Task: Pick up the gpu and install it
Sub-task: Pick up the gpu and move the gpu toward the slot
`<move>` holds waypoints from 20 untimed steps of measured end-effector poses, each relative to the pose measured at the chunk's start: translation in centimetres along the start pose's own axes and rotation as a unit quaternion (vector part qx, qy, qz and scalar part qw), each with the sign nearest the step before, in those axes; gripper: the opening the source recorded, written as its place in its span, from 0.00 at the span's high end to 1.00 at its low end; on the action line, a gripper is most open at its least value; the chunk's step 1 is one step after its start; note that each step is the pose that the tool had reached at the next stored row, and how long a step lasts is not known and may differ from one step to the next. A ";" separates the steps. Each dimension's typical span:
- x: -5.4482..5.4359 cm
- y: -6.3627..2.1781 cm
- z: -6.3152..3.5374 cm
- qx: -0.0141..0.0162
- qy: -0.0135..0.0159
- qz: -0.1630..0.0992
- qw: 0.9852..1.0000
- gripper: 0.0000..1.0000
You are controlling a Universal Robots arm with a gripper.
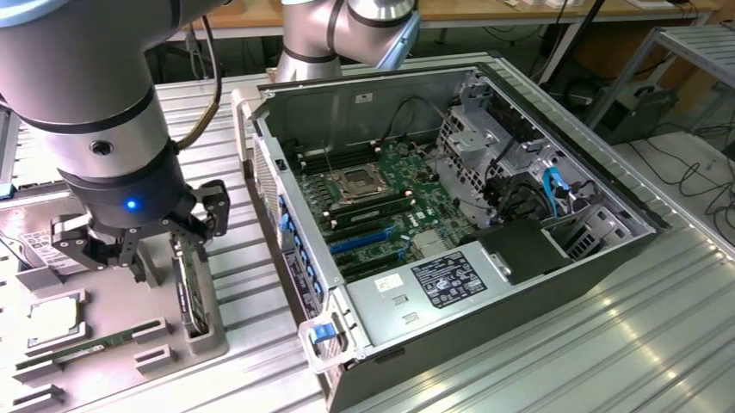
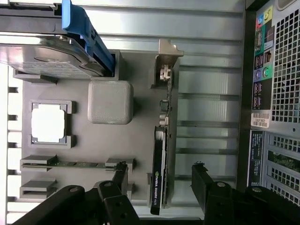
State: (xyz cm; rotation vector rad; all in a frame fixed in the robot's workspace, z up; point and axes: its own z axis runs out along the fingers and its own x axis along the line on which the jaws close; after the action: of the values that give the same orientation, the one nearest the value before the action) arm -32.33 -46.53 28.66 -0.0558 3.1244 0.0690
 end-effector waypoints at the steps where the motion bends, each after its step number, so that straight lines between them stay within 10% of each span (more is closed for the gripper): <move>1: 0.0 -0.09 0.18 0.000 0.000 0.000 1.000 0.34; 20: 0.0 -0.32 2.06 0.000 0.000 0.000 1.000 0.34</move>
State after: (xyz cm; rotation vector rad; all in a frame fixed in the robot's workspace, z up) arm -32.33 -46.76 26.59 -0.0564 3.1243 0.0700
